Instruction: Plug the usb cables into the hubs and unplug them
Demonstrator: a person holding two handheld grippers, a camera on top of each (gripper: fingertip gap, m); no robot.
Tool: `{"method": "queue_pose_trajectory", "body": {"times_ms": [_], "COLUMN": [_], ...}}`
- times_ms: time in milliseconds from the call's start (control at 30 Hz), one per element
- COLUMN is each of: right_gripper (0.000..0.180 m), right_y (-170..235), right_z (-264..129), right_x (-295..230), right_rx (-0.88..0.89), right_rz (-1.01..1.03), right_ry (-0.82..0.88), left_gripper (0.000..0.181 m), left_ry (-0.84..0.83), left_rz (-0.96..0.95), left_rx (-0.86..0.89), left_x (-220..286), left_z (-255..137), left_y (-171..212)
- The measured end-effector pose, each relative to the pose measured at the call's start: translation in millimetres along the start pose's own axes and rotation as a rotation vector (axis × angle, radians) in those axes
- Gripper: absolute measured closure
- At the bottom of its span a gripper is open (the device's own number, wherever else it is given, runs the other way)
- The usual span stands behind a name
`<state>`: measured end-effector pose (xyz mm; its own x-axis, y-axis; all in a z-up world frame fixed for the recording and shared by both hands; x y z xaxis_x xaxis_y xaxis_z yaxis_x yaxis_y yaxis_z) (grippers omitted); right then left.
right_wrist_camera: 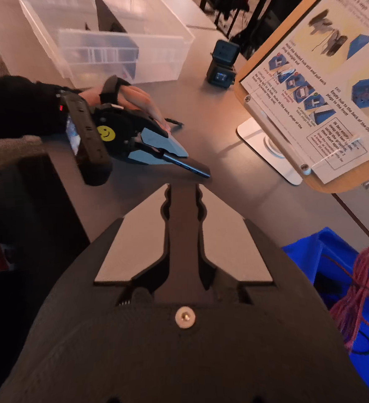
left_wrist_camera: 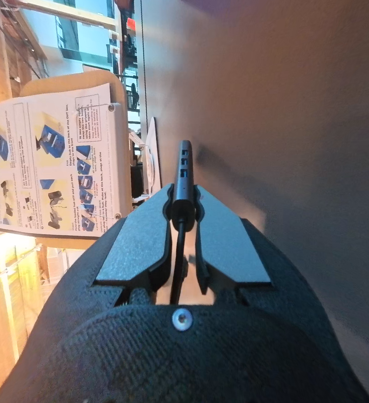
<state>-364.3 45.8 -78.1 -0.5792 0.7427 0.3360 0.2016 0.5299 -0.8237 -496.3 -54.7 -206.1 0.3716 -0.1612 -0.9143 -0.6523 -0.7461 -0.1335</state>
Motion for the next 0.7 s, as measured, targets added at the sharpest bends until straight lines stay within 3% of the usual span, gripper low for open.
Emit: {"method": "queue_pose_trajectory", "body": {"times_ms": [167, 300, 433, 533, 700], "right_gripper": [0.144, 0.133, 0.115, 0.116, 0.114], "right_y": [47.2, 148.9, 296.2, 432.3, 660.2], "right_z": [-47.0, -74.9, -95.7, -99.8, -67.7], "right_x": [-20.7, -47.2, -80.3, -115.5, -174.2], "right_rx": [0.046, -0.07, -0.238, -0.394, -0.729], "right_rz": [0.127, 0.226, 0.389, 0.52, 0.652], "right_ry": [0.014, 0.109, 0.235, 0.305, 0.314], "left_gripper": [0.167, 0.167, 0.167, 0.167, 0.167], "left_ry": [0.002, 0.016, 0.007, -0.013, -0.023], "left_rz": [-0.026, -0.019, -0.004, -0.007, -0.015], "left_rx": [0.014, 0.016, 0.003, -0.023, -0.067], "left_x": [-1.4, 2.0, 2.7, -0.2, -1.4], "left_z": [-0.7, -0.3, 1.7, 2.6, 7.0], "left_y": [-1.0, -2.8, -4.1, -1.1, 5.9]}}
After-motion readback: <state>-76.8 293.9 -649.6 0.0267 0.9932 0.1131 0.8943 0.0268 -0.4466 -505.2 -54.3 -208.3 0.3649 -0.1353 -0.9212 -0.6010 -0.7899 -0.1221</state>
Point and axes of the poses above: each gripper's, where its closed fingertips meet, z out along the fingers, y out of its underside, x = y × z across the jaws, the point moved 4 cm from there along -z, back along the fingers, and after that the axes turned 4 degrees about y, right-handed, at the moved point
